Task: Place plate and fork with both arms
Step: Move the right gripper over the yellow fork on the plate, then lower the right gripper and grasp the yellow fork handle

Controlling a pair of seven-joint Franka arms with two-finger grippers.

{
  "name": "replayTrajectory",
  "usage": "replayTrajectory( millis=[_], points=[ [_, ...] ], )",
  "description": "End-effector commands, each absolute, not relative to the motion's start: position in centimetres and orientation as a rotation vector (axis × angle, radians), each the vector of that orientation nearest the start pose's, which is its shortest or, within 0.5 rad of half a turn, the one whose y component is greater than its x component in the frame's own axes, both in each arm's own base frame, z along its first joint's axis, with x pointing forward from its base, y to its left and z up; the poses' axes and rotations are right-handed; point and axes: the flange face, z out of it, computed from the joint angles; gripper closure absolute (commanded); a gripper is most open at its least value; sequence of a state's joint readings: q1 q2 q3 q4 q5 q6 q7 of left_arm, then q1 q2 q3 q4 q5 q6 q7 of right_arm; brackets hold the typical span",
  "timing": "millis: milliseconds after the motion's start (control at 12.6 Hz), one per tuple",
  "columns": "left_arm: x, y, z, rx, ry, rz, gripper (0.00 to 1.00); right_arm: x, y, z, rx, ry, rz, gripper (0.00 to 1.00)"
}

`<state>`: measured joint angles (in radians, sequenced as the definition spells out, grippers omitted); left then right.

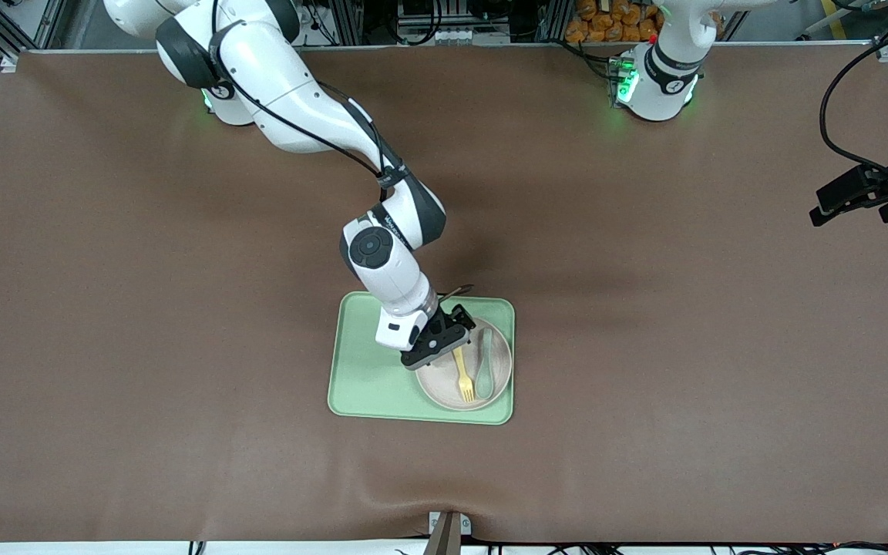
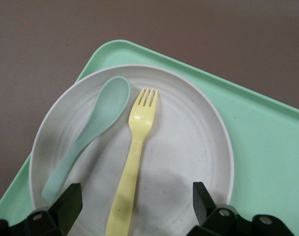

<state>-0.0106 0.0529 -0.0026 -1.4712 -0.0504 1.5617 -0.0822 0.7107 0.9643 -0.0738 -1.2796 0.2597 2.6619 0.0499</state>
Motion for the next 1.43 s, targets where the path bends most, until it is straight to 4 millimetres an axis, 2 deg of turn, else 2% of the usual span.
replayTrajectory(
  millis=[0, 554, 792, 1346],
  points=[
    [56.6, -1.8, 64.2, -3.211, -0.08, -0.079, 0.0, 62.6, 47.7, 20.6, -2.764, -0.586, -0.558, 0.0],
    [56.2, -1.4, 64.4, -3.211, -0.088, -0.064, 0.0, 62.4, 47.6, 20.0, -2.771, -0.59, -0.538, 0.0],
    [56.2, -1.4, 64.4, -3.211, -0.088, -0.064, 0.0, 62.2, 47.4, 19.0, -2.78, -0.601, -0.526, 0.0],
    [56.4, -1.5, 64.1, -3.211, -0.086, -0.055, 0.0, 62.1, 47.4, 18.5, -2.784, -0.615, -0.527, 0.0]
  ],
)
